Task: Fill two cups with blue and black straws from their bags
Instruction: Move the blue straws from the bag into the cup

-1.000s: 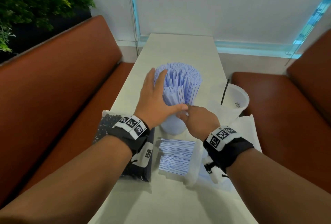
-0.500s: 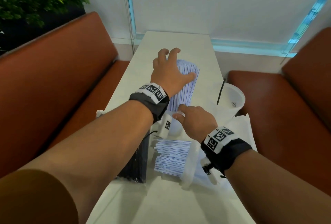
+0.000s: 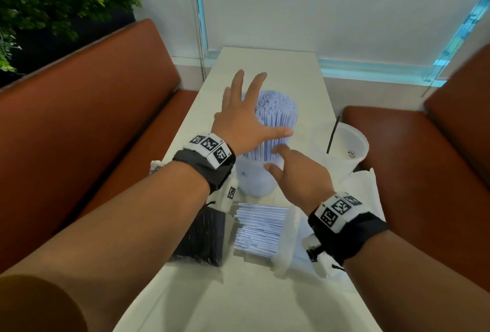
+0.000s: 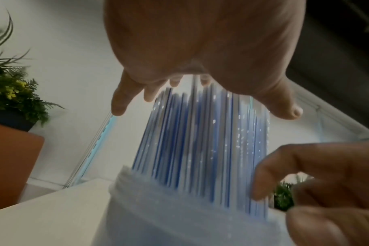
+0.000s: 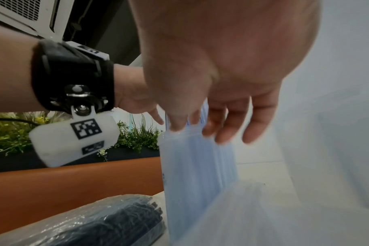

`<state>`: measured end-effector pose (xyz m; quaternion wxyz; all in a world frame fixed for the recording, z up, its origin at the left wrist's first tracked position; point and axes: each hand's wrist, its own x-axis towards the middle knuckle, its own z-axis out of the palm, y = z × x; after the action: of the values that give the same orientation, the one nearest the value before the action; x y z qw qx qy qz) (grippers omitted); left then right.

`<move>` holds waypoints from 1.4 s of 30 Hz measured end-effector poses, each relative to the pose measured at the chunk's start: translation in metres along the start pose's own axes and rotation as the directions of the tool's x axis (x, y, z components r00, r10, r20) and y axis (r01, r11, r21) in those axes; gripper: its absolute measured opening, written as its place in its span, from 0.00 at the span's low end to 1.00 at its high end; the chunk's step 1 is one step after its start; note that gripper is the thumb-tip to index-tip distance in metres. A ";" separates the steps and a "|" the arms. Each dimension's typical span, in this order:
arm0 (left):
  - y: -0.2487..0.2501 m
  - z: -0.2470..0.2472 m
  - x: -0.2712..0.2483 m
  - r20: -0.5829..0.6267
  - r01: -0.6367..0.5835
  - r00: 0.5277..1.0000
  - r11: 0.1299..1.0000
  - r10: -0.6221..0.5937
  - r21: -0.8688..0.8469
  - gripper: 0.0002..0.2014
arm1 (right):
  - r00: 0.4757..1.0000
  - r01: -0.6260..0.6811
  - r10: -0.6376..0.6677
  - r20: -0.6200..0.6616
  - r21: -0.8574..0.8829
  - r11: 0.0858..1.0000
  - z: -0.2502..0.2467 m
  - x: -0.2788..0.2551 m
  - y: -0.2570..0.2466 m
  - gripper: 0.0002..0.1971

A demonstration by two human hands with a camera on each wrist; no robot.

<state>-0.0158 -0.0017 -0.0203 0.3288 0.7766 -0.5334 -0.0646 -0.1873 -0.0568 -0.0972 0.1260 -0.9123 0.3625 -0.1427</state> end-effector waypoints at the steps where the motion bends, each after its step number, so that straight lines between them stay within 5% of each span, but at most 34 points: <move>1: 0.001 -0.007 -0.006 0.001 -0.013 1.000 1.000 0.013 -0.019 0.64 | 0.996 -0.033 0.032 -0.078 -0.002 0.999 -0.002 -0.006 0.001 0.15; 3: -0.001 -0.019 -0.021 -0.007 -0.031 1.000 0.999 0.031 -0.039 0.65 | 0.984 -0.153 0.145 -0.102 -0.075 0.985 -0.003 -0.015 0.007 0.20; 6: -0.006 -0.030 -0.045 -0.174 -0.075 0.983 0.993 0.059 -0.088 0.58 | 0.931 -0.318 0.351 0.105 -0.243 0.916 0.002 -0.023 0.016 0.31; 8: -0.008 -0.029 -0.065 -0.372 -0.177 0.918 0.981 0.134 -0.083 0.44 | 0.892 -0.338 0.407 0.196 -0.307 0.890 0.008 -0.025 0.021 0.35; 10: -0.010 -0.019 -0.087 -0.442 -0.255 0.875 0.964 0.199 -0.071 0.26 | 0.879 -0.317 0.405 0.249 -0.329 0.890 0.014 -0.027 0.023 0.31; 12: -0.010 -0.002 -0.107 -0.257 -0.219 0.947 0.973 0.194 -0.072 0.11 | 0.875 -0.286 0.384 0.293 -0.326 0.901 0.017 -0.029 0.024 0.19; 14: -0.013 0.022 -0.120 0.067 -0.164 0.984 0.986 0.163 0.016 0.09 | 0.883 -0.266 0.362 0.300 -0.314 0.911 0.015 -0.030 0.023 0.12; 16: -0.020 0.048 -0.126 0.320 -0.188 0.937 0.976 0.143 0.113 0.09 | 0.891 -0.270 0.351 0.287 -0.288 0.919 0.012 -0.032 0.021 0.10; 19: -0.026 0.085 -0.124 0.504 -0.220 0.855 0.966 0.124 0.135 0.17 | 0.888 -0.288 0.360 0.287 -0.262 0.921 0.003 -0.034 0.015 0.09; 22: -0.025 0.112 -0.115 0.576 -0.261 0.805 0.957 0.144 0.125 0.23 | 0.885 -0.303 0.367 0.287 -0.245 0.921 -0.006 -0.039 0.011 0.09; 26: -0.026 0.135 -0.108 0.619 -0.326 0.771 0.927 0.148 0.185 0.16 | 0.895 -0.273 0.337 0.292 -0.240 0.932 -0.014 -0.045 0.011 0.11; 35: -0.028 0.152 -0.104 0.615 -0.321 0.782 0.911 0.102 0.258 0.10 | 0.904 -0.273 0.320 0.283 -0.195 0.942 -0.012 -0.050 0.024 0.11; 42: -0.014 0.116 -0.098 0.551 -0.392 0.828 0.807 0.101 0.441 0.10 | 0.902 -0.299 0.324 0.287 -0.125 0.946 -0.007 -0.044 0.027 0.13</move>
<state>-0.0988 0.0356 -0.1431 -0.0465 0.7133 -0.6960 -0.0678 -0.2375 -0.0457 -0.1068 0.1657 -0.8578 0.4852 0.0355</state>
